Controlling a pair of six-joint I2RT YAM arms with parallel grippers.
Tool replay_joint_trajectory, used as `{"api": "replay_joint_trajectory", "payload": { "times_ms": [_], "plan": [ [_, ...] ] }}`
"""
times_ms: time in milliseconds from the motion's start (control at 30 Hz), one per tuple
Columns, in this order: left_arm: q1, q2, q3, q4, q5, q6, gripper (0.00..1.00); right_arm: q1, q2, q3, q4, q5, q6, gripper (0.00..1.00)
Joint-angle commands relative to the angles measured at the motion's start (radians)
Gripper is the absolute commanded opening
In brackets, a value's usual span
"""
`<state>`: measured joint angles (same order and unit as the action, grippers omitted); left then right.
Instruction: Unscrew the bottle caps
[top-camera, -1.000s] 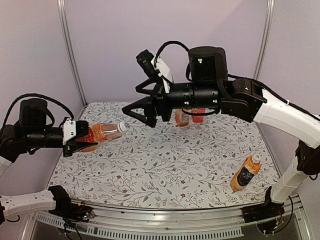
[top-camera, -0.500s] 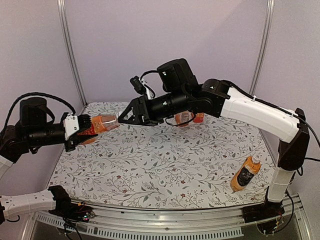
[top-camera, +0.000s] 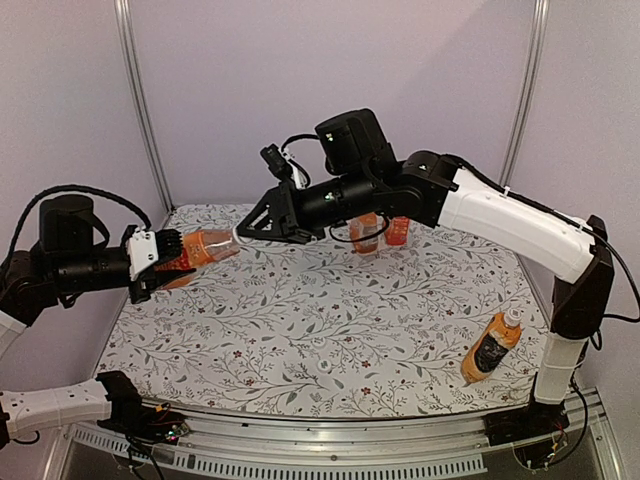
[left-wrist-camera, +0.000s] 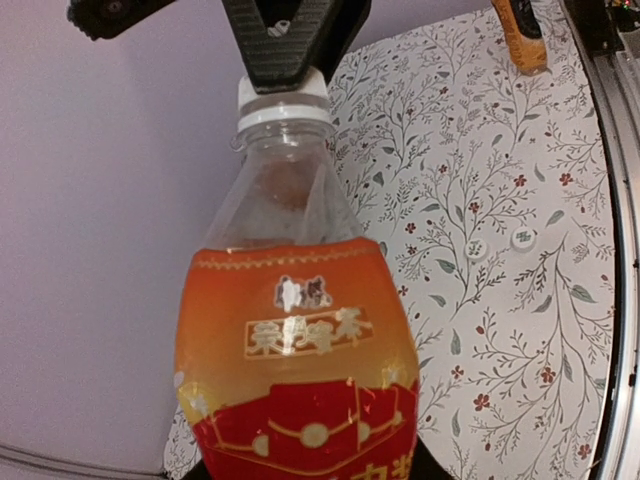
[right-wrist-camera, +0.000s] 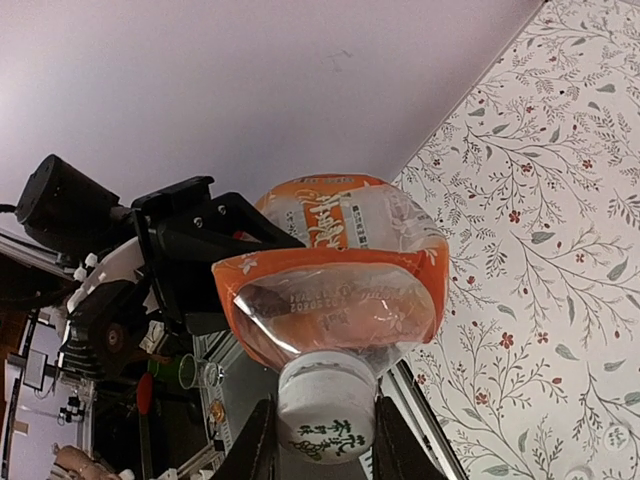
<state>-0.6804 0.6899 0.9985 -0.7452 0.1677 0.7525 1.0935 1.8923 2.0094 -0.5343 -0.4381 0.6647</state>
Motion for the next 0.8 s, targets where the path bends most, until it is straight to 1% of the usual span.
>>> {"api": "replay_joint_trajectory", "payload": {
  "times_ms": [0,67,133,200,267,300,333,367,400,433,500,533,633,700,767],
  "plan": [
    [0.004,0.000,0.003,0.006,0.010,0.004,0.15,0.000,0.031,0.031,-0.006,-0.045,-0.007,0.16],
    [0.004,-0.002,0.004,0.004,0.016,0.000,0.15,0.000,0.030,0.034,-0.009,-0.056,-0.033,0.01],
    [0.004,-0.002,0.014,-0.009,0.030,-0.006,0.15,0.003,0.025,0.033,-0.024,-0.079,-0.078,0.00],
    [0.007,-0.001,0.030,-0.044,0.066,-0.011,0.15,0.021,0.010,0.032,-0.070,-0.094,-0.191,0.00],
    [0.007,0.002,0.053,-0.118,0.148,0.012,0.16,0.068,-0.033,0.017,-0.147,-0.075,-0.375,0.00],
    [0.007,0.004,0.065,-0.166,0.197,0.033,0.16,0.098,-0.065,-0.017,-0.181,-0.061,-0.555,0.00],
    [0.007,0.006,0.076,-0.214,0.250,0.061,0.17,0.134,-0.095,-0.072,-0.194,-0.025,-0.679,0.00],
    [0.007,0.011,0.085,-0.272,0.291,0.080,0.18,0.170,-0.151,-0.131,-0.192,0.040,-0.833,0.00],
    [0.007,0.014,0.093,-0.294,0.322,0.090,0.18,0.203,-0.183,-0.185,-0.190,0.117,-1.001,0.00],
    [0.007,0.016,0.098,-0.324,0.345,0.097,0.19,0.236,-0.219,-0.225,-0.187,0.220,-1.095,0.00],
    [0.007,0.012,0.096,-0.337,0.348,0.121,0.22,0.300,-0.259,-0.289,-0.185,0.369,-1.335,0.00],
    [0.007,0.010,0.093,-0.337,0.344,0.139,0.22,0.325,-0.266,-0.303,-0.179,0.464,-1.406,0.00],
    [0.007,0.010,0.088,-0.344,0.329,0.179,0.22,0.376,-0.271,-0.335,-0.114,0.674,-1.625,0.00],
    [0.005,0.013,0.086,-0.358,0.325,0.195,0.22,0.393,-0.277,-0.364,-0.050,0.749,-1.726,0.00],
    [0.005,0.013,0.085,-0.369,0.325,0.201,0.22,0.406,-0.296,-0.435,0.075,0.810,-1.844,0.00]
  ]
}}
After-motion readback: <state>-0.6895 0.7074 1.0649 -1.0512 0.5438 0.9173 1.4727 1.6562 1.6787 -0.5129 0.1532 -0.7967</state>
